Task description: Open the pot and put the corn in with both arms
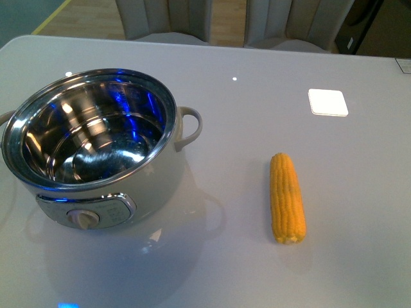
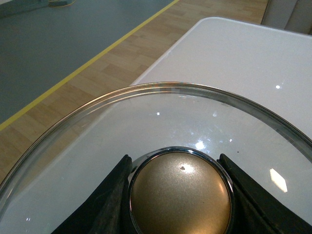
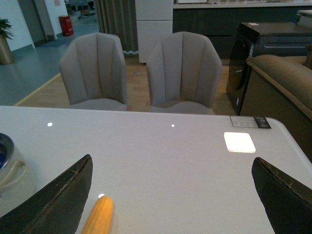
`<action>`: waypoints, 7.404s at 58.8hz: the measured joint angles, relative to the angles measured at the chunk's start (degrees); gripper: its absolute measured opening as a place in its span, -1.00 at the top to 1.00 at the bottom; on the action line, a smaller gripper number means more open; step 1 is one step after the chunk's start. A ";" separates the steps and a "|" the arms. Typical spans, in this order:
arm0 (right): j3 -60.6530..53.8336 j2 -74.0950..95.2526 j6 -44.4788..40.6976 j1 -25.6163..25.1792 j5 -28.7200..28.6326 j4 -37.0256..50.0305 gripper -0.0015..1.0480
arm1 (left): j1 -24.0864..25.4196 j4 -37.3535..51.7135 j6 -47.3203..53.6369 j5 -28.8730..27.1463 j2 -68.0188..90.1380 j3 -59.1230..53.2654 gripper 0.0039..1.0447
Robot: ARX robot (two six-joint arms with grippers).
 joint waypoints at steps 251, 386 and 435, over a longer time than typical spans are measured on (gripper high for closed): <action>0.00 -0.02 0.00 0.02 -0.11 -0.04 -0.83 | -26.88 -55.36 -3.56 -3.28 -116.85 -44.17 -0.02; 30.99 101.35 20.96 14.58 6.27 17.59 -0.83 | -27.04 -74.27 -3.10 -3.65 -135.49 -44.13 -0.88; 51.19 127.71 11.89 19.74 3.30 15.19 -0.83 | -27.04 -74.27 -3.10 -3.65 -135.49 -44.13 -0.88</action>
